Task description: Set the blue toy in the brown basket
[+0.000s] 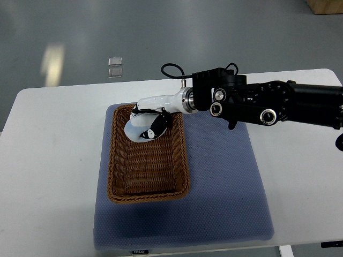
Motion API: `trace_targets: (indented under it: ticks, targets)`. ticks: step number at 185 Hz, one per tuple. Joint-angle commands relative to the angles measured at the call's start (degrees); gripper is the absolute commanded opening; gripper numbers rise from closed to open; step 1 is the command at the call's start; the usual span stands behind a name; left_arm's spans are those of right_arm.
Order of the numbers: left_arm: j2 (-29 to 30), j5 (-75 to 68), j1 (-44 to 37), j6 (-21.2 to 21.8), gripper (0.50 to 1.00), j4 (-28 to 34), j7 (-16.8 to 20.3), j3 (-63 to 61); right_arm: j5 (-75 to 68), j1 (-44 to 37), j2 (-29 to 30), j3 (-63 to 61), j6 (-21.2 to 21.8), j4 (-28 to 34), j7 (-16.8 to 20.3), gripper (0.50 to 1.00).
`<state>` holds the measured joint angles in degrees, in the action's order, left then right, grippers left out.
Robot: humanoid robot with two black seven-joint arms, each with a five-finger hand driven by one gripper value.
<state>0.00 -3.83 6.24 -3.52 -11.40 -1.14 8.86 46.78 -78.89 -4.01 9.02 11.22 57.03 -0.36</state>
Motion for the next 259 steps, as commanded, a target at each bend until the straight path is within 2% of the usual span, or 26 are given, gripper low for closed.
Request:
trace_targets:
  ticks: [1, 25, 43, 53, 68, 82, 92, 111, 126, 137, 175, 196, 217, 241, 259]
  targets:
    - [0.0, 0.0, 0.0, 0.0, 1.000, -0.1, 0.0, 0.0, 0.5, 1.0, 3.3, 1.9, -1.2, -2.1, 0.0, 0.554]
    - [0.0, 0.0, 0.0, 0.0, 1.000, -0.3, 0.0, 0.0, 0.8, 4.4, 4.0, 2.5, -2.6, -3.9, 0.0, 0.578]
    - [0.0, 0.0, 0.0, 0.0, 1.000, -0.4, 0.0, -0.1, 0.8, 5.5, 4.0, 2.5, -3.2, -4.4, 0.0, 0.619]
    - [0.0, 0.0, 0.0, 0.0, 1.000, -0.4, 0.0, -0.1, 0.7, 6.2, 4.0, 2.5, -3.7, -5.2, 0.0, 0.682]
    - [0.0, 0.1, 0.0, 0.0, 1.000, -0.4, 0.0, -0.1, 0.7, 6.9, 4.0, 2.4, -3.7, -5.5, -0.2, 0.740]
    - [0.0, 0.0, 0.0, 0.0, 1.000, -0.2, 0.0, -0.1, 0.6, 7.3, 4.0, 2.4, -3.6, -5.5, -0.5, 0.821]
    - [0.0, 0.0, 0.0, 0.0, 1.000, -0.1, 0.0, -0.1, 0.6, 7.4, 4.0, 2.4, -3.6, -5.5, -0.5, 0.854]
    - [0.0, 0.0, 0.0, 0.0, 1.000, 0.1, 0.0, -0.1, -0.2, 7.0, 4.0, 2.0, -3.2, -5.5, -0.6, 0.860]
    - [0.0, 0.0, 0.0, 0.0, 1.000, 0.1, 0.0, -0.1, -0.5, 6.2, 4.0, 0.4, -2.8, -5.4, -0.6, 0.893]
    - [0.0, 0.0, 0.0, 0.0, 1.000, 0.1, 0.0, -0.1, -0.6, 4.8, 3.9, -2.3, -2.6, -5.4, -0.6, 0.893]
    - [0.0, 0.0, 0.0, 0.0, 1.000, 0.1, 0.0, -0.2, -8.8, 2.1, -4.4, -14.5, 2.1, -4.3, -1.2, 0.895]
    - [0.0, 0.0, 0.0, 0.0, 1.000, 0.1, 0.0, -0.2, -13.6, 3.4, -8.7, -21.6, 2.2, -4.3, -1.2, 0.895]
    - [0.0, 0.0, 0.0, 0.1, 1.000, -0.1, 0.0, -0.2, -18.4, 10.7, -12.6, -33.2, 2.1, -4.5, -1.3, 0.895]
    - [0.0, 0.0, 0.0, 0.0, 1.000, -0.3, 0.0, -0.2, -24.7, 22.1, -12.2, -52.6, 1.7, -4.9, -1.4, 0.895]
    - [0.0, 0.0, 0.0, 0.1, 1.000, -0.3, 0.0, -0.2, -30.0, 30.6, -11.8, -62.8, 1.8, -5.0, -1.5, 0.895]
